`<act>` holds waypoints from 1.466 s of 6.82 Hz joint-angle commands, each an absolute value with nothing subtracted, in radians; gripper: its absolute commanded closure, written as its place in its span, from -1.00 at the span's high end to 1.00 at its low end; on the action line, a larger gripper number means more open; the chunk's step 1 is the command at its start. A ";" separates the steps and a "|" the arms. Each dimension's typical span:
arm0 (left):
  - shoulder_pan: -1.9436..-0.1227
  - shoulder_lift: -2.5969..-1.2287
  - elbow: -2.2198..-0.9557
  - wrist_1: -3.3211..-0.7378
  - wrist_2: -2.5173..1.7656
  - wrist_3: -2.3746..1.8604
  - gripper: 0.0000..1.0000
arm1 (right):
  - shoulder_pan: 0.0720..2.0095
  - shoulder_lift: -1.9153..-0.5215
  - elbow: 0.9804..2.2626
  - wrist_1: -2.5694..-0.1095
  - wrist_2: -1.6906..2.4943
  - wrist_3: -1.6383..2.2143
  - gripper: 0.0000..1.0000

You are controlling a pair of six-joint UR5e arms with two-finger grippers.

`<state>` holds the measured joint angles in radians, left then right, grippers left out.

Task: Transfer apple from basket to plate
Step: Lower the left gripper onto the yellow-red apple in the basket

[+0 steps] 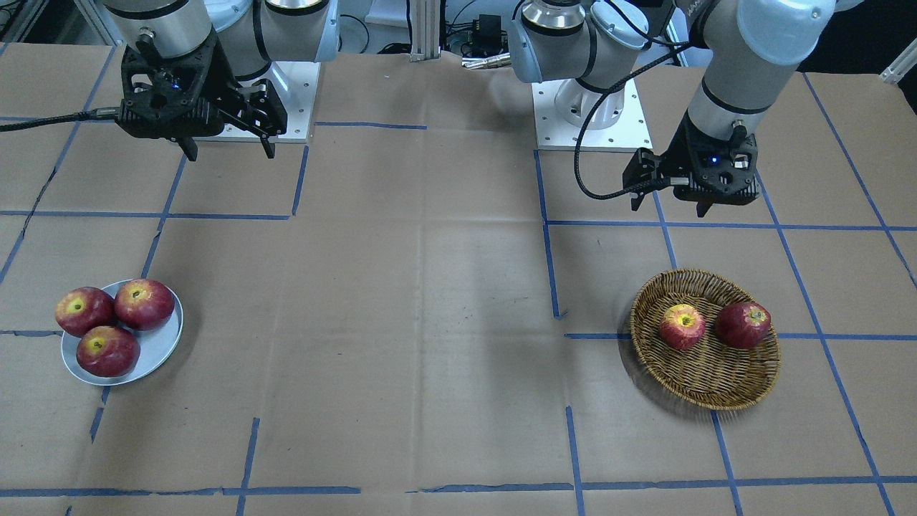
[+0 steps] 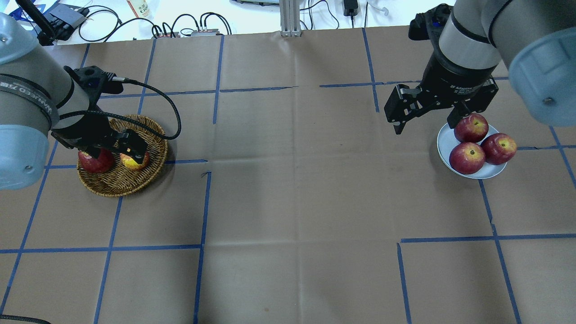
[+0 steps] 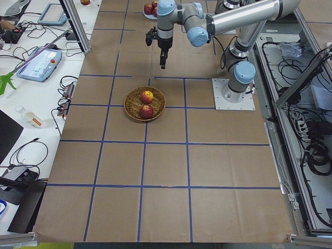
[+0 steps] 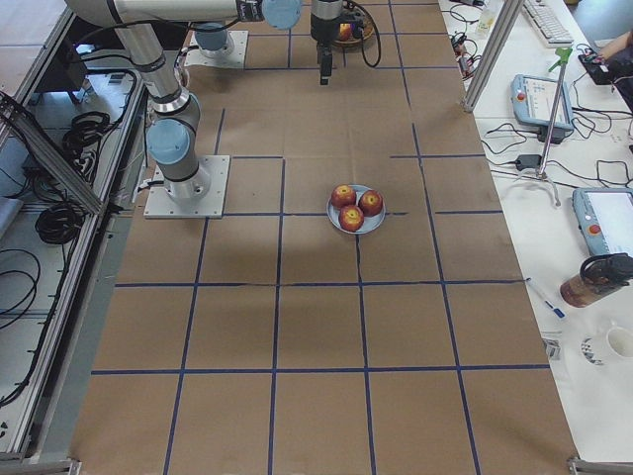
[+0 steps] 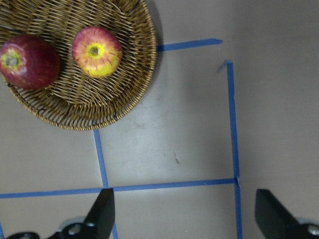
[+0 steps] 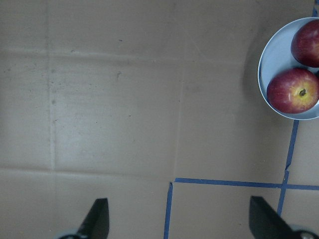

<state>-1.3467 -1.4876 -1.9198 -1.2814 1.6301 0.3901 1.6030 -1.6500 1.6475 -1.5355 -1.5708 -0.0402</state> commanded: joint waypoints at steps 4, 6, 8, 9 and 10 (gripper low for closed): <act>-1.259 -1.807 -1.919 -0.958 1.626 0.535 0.99 | 1.603 -1.649 1.647 -1.536 -1.571 -0.041 1.00; -1.255 -1.879 -1.914 -0.919 1.626 0.535 0.99 | 1.603 -1.649 1.647 -1.536 -1.571 -0.040 1.00; -1.255 -1.933 -1.916 -0.877 1.626 0.535 1.00 | 1.603 -1.649 1.647 -1.536 -1.571 -0.041 1.00; -1.253 -1.940 -1.914 -0.876 1.628 0.535 0.99 | 1.603 -1.649 1.647 -1.536 -1.571 -0.041 1.00; -1.252 -1.947 -1.914 -0.859 1.628 0.537 0.98 | 1.603 -1.649 1.647 -1.536 -1.571 -0.041 1.00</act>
